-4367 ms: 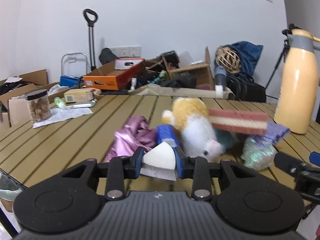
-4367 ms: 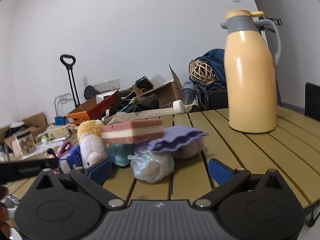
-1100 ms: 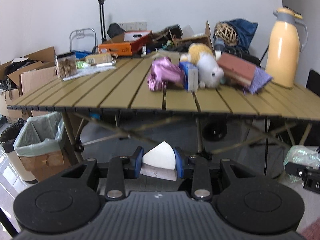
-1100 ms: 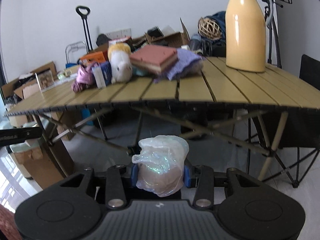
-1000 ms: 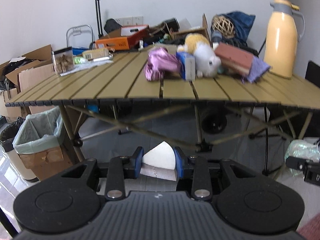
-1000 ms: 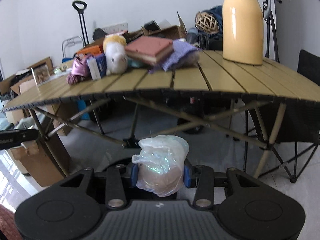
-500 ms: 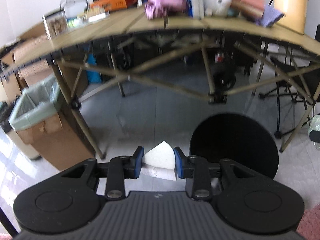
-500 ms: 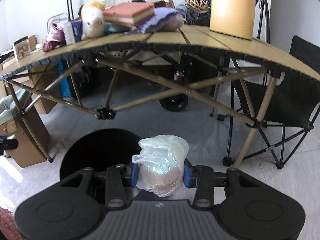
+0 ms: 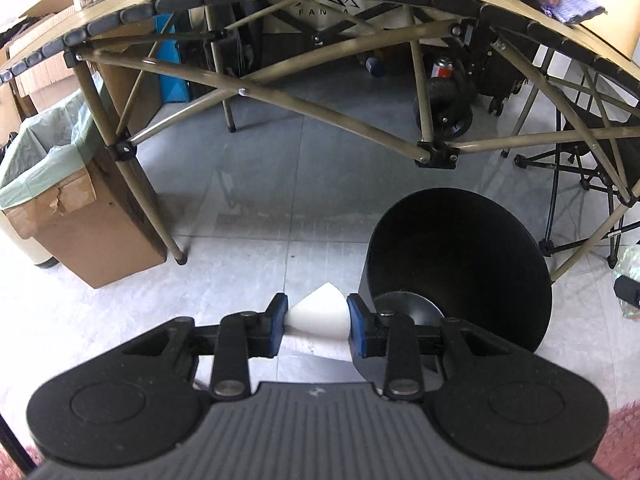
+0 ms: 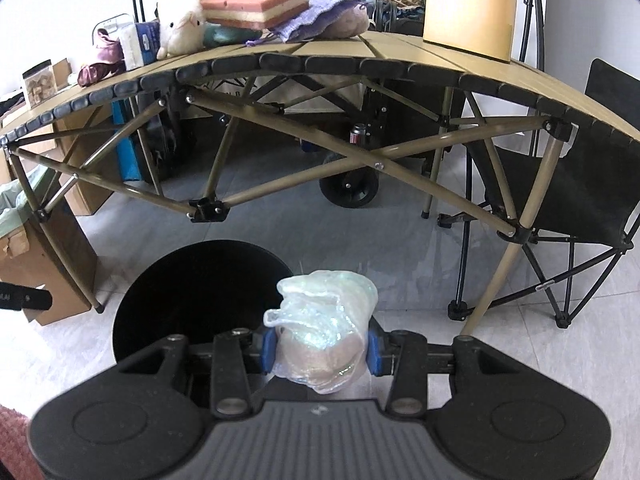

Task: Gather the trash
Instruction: 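Carry the white sponge and plastic bag down over the black bin with both tools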

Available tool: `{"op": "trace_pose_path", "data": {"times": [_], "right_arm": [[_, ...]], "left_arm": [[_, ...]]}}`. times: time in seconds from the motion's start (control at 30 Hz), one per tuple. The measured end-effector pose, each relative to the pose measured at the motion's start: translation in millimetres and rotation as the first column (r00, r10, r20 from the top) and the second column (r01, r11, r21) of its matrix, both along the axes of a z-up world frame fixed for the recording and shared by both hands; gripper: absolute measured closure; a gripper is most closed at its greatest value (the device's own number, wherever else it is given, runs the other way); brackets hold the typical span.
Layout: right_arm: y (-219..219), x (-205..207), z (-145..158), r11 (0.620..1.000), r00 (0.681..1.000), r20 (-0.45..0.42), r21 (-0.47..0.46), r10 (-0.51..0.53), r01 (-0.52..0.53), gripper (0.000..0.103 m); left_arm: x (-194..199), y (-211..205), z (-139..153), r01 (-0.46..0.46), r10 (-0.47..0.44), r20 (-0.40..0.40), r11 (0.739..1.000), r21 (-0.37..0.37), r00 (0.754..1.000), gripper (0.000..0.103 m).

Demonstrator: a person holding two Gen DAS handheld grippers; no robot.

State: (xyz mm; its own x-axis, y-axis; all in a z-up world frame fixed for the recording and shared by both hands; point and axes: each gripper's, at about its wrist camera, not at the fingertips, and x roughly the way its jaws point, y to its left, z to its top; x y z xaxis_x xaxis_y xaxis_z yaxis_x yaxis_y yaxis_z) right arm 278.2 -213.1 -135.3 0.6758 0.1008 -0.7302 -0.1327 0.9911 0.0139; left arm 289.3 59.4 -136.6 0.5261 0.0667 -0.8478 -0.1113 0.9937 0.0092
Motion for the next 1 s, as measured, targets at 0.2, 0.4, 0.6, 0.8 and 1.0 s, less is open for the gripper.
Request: {"op": "trace_pose_path", "data": {"times": [0.2,0.4,0.6,0.8,1.0], "right_arm": [[-1.6,1.9,-2.6,1.0,1.0,-0.011,-0.002,-0.003,0.003,0.062],[-6.6,2.0,-6.2,1.0,1.0,-0.024,-0.004,-0.016,0.016,0.062],[-16.4,2.3,-11.0,0.999,0.999,-0.038,-0.006,-0.036,0.036,0.062],[-25.7,1.6,-14.6,0.999,0.997,-0.049,-0.003,-0.054,0.054,0.062],[-33.1,0.6,-16.1,0.997,0.996,-0.051,-0.001,-0.074,0.074,0.062]], "left_arm": [[7.4,-11.3,2.0,0.01,-0.01,-0.013,1.0,-0.018,1.0,0.07],[17.0,-26.5,2.0,0.031,-0.032,-0.027,0.999,-0.025,0.999,0.07],[24.6,-42.5,2.5,0.056,-0.057,-0.033,0.998,-0.036,0.998,0.07],[32.9,-59.8,0.2,0.075,-0.077,-0.045,0.996,-0.038,0.996,0.07],[43.2,-78.8,-2.6,0.094,-0.097,-0.057,0.995,-0.044,0.994,0.07]]}}
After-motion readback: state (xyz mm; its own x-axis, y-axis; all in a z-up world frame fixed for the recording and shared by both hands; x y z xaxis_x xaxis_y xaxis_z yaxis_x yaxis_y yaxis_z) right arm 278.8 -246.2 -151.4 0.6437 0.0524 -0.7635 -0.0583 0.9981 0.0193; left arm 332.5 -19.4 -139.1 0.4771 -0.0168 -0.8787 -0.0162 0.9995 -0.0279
